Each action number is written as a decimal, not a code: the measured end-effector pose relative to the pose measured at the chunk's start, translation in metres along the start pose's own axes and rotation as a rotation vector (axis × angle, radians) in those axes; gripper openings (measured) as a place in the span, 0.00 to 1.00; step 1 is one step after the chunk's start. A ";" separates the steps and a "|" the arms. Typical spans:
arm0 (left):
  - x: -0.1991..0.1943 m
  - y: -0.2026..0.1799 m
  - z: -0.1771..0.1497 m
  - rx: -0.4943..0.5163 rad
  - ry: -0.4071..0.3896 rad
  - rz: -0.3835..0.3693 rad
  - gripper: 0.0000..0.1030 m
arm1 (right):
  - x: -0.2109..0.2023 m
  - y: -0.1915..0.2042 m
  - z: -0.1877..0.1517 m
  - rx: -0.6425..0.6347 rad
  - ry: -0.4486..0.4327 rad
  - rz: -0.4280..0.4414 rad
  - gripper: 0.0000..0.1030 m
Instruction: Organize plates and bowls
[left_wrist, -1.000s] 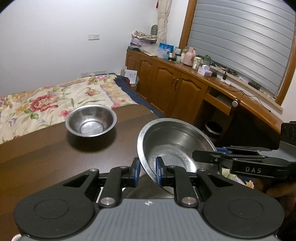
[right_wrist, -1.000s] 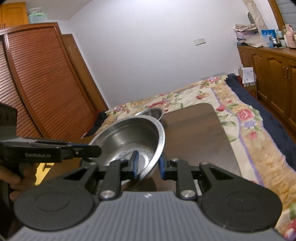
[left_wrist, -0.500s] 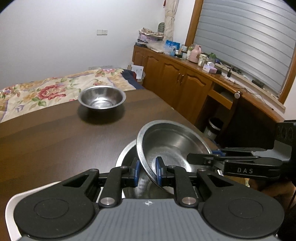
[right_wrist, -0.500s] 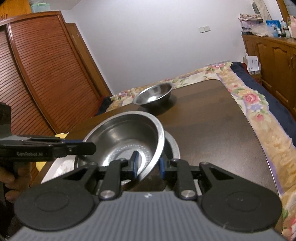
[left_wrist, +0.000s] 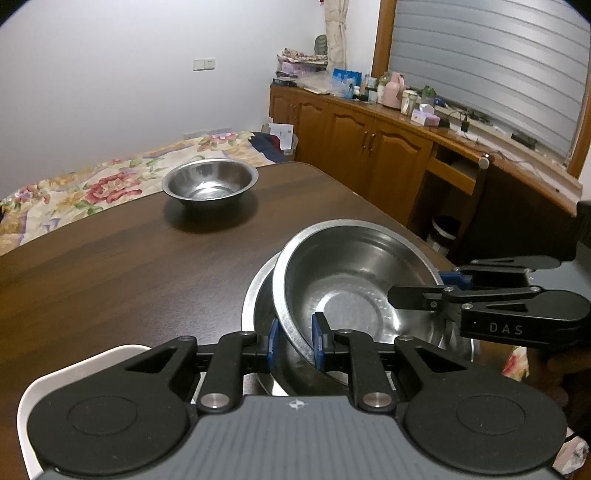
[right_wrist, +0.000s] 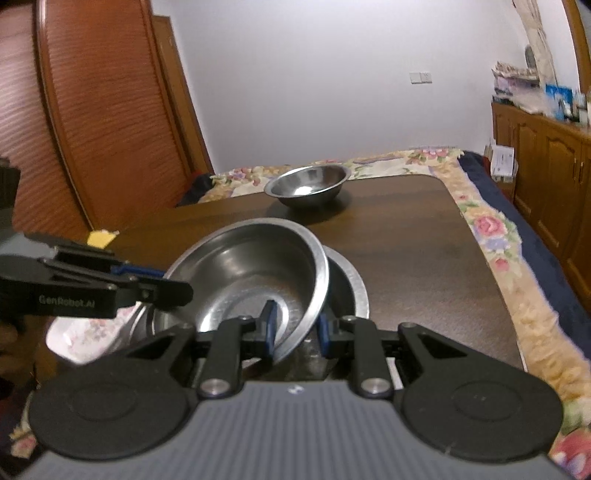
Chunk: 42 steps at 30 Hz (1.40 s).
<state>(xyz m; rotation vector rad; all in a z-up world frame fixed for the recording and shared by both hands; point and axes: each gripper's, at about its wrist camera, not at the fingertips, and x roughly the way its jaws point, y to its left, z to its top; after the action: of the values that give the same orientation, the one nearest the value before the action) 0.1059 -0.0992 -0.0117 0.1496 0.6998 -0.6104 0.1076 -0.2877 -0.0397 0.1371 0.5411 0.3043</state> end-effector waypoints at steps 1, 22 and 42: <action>0.001 0.000 0.001 0.003 0.003 0.003 0.20 | 0.000 0.002 0.000 -0.016 0.002 -0.007 0.24; 0.002 0.003 -0.008 -0.011 -0.010 0.004 0.20 | 0.003 0.010 0.006 -0.155 0.058 -0.016 0.23; -0.003 0.004 -0.009 -0.033 -0.047 0.009 0.19 | 0.006 0.017 0.011 -0.220 0.078 -0.050 0.21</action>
<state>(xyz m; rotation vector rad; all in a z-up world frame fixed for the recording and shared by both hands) 0.1021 -0.0915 -0.0169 0.1075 0.6635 -0.5913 0.1143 -0.2698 -0.0300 -0.1015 0.5833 0.3189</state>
